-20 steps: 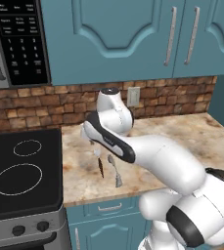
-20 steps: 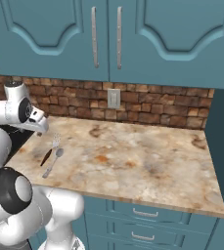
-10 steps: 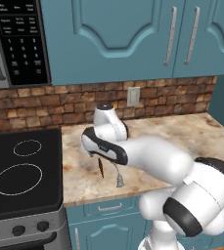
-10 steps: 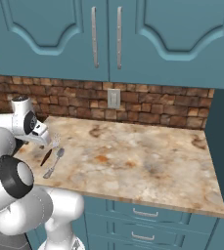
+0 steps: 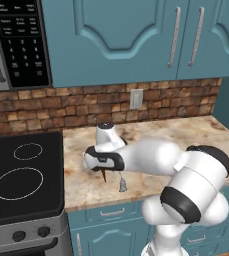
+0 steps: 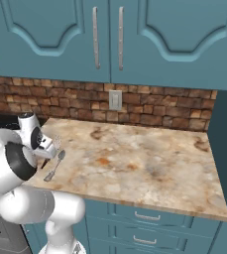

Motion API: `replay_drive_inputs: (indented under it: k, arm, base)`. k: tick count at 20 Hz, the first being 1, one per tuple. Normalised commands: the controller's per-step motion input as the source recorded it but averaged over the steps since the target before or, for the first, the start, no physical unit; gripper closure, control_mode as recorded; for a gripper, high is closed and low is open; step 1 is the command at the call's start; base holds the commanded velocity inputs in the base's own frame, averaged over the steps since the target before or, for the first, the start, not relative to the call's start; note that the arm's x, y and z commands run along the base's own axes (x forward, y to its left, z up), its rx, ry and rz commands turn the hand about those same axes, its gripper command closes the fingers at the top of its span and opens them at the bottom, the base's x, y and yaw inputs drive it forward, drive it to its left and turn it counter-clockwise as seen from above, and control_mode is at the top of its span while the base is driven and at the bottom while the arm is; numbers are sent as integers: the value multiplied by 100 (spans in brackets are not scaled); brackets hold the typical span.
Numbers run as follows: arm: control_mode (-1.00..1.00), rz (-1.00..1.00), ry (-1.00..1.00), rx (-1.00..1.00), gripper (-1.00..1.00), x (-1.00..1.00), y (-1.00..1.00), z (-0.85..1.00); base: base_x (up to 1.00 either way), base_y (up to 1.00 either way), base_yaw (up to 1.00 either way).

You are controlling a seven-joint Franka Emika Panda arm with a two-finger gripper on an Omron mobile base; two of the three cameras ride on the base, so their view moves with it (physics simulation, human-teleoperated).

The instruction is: Take the fork and place it on the left side of the plate. Then take the spoon and place it on the right side of the plate. Make sure they're directly next to the plate.

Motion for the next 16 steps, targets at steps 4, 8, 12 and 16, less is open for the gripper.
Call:
replay_drive_inputs:
  k: [4,8,12,16]
  arm:
    - [-100,0,7,0,-100,31,0,-18]
    - [-100,0,5,0,-100,37,0,-30]
    - [-100,0,0,-5,-100,52,0,-36]
    - [-100,0,0,-3,-100,44,0,-35]
  base:
    - [0,0,0]
    - [0,0,0]
    - [0,0,0]
    - [0,0,0]
